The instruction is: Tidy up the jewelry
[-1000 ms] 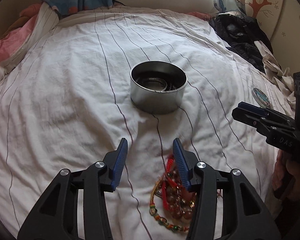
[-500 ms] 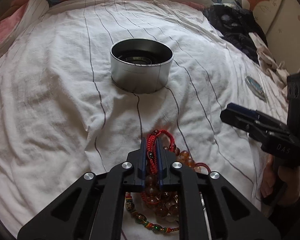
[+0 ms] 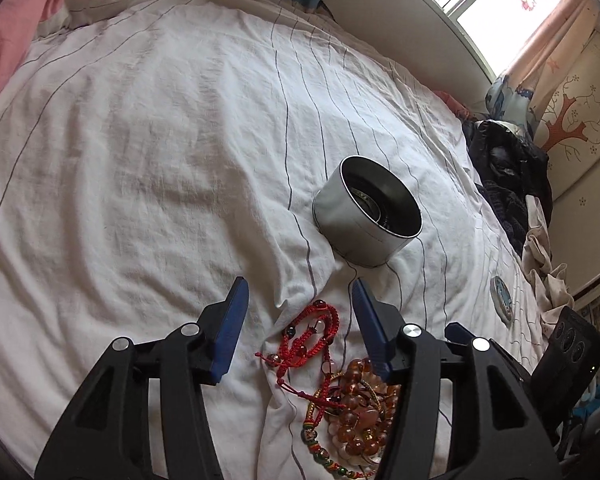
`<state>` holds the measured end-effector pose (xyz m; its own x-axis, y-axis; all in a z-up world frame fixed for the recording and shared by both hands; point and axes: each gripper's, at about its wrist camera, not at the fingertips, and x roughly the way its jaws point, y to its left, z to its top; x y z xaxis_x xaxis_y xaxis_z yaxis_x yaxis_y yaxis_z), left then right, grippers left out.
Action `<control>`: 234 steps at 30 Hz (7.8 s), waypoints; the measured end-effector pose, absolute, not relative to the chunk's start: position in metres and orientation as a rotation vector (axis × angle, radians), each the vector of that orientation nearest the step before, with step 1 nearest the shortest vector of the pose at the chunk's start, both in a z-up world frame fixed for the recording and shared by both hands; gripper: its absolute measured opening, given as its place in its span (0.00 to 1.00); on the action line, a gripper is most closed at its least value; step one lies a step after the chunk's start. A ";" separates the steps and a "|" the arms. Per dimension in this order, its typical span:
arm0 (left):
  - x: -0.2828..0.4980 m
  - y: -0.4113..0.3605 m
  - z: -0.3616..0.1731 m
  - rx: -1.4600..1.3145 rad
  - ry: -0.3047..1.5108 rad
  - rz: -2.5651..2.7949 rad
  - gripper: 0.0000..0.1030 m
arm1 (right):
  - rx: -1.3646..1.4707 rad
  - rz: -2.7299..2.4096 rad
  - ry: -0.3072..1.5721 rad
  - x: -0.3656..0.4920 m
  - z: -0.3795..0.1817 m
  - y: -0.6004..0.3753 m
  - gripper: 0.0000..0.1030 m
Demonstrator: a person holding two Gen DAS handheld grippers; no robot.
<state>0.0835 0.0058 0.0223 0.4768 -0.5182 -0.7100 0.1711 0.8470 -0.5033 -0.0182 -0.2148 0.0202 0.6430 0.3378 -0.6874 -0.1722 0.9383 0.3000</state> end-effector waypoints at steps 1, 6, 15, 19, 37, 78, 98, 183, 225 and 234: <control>0.083 0.009 0.025 -0.401 0.984 -0.432 0.50 | 0.198 0.317 0.821 -0.016 0.023 -0.208 0.57; 0.084 0.027 0.032 -0.461 0.942 -0.380 0.54 | 0.136 0.424 0.833 0.008 0.029 -0.168 0.56; 0.087 0.044 0.038 -0.521 0.915 -0.358 0.63 | 0.114 0.498 0.995 0.060 -0.004 -0.136 0.17; 0.085 0.045 0.040 -0.512 0.908 -0.358 0.64 | 0.113 0.530 0.975 0.053 0.002 -0.136 0.03; 0.066 -0.045 0.037 -0.050 0.953 -0.555 0.65 | 0.430 0.259 0.960 0.003 -0.003 -0.262 0.27; 0.063 -0.008 0.015 -0.092 1.027 -0.394 0.60 | 0.263 0.182 0.886 -0.007 -0.008 -0.242 0.65; 0.058 -0.014 0.044 -0.047 0.885 -0.403 0.09 | 0.359 0.227 0.860 -0.010 -0.010 -0.254 0.09; 0.161 -0.070 0.057 -0.202 0.891 -0.486 0.43 | 0.154 0.279 0.661 0.072 0.058 -0.215 0.14; 0.006 -0.017 0.008 -0.043 0.820 -0.232 0.90 | 0.216 0.049 0.804 -0.053 0.001 -0.232 0.71; 0.007 -0.020 0.005 -0.034 0.829 -0.232 0.92 | 0.212 0.052 0.803 -0.053 0.001 -0.230 0.72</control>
